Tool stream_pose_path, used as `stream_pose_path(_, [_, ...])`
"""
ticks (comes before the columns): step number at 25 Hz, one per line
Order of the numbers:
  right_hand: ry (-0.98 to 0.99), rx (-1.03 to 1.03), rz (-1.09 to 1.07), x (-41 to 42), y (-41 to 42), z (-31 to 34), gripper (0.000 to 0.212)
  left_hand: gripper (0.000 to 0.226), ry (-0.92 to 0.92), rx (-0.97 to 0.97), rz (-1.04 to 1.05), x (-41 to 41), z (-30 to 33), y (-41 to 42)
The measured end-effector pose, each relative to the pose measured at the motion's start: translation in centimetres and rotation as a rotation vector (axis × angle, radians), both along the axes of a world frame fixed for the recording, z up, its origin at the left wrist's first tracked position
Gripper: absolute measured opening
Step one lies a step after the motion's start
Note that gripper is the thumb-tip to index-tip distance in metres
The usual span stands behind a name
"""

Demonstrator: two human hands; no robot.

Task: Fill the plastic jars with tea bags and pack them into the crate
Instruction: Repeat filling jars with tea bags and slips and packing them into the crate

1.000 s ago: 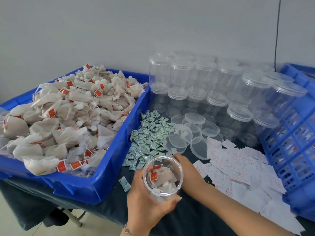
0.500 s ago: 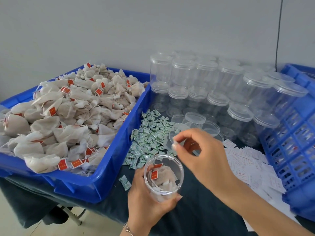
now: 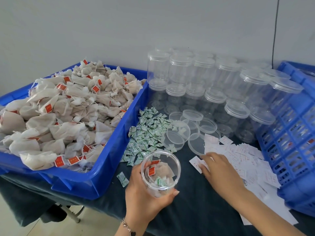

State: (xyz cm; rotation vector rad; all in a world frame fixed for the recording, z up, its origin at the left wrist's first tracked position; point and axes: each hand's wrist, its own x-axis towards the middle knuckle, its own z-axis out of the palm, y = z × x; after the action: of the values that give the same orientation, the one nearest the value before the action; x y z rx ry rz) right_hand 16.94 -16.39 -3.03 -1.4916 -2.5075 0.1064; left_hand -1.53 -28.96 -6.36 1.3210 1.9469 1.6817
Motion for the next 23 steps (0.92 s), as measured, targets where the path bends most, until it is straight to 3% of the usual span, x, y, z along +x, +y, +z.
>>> stream_pose_path(2, [-0.141, -0.029, 0.004, 1.1, 0.0, -1.8, 0.032, 0.100, 0.002, -0.024, -0.008, 0.0, 0.2, 0.0])
stream_pose_path(5, [-0.181, 0.011, 0.030, 1.8, -0.3, -2.3, 0.027, 0.100, -0.024, -0.037, -0.026, 0.0, 0.3, 0.0])
stream_pose_path(9, [-0.161, 0.164, 0.044, 0.8, -1.0, -2.4, 0.050, 0.101, -0.011, -0.046, -0.030, 0.0, 0.4, 0.0])
stream_pose_path(14, [-0.012, 0.039, -0.081, 0.4, -0.5, -2.5, 0.028, 0.104, 0.022, -0.043, -0.007, 0.0, 0.6, -0.1])
stream_pose_path(19, [0.131, 0.006, -0.151, 0.7, -0.6, -2.0, 0.034, 0.104, 0.033, -0.043, -0.001, 0.0, 0.5, 0.0])
stream_pose_path(23, [0.411, -0.124, -0.167, 0.9, -0.9, -1.3, 0.027, 0.103, 0.023, -0.038, 0.004, 0.0, 0.5, -0.1])
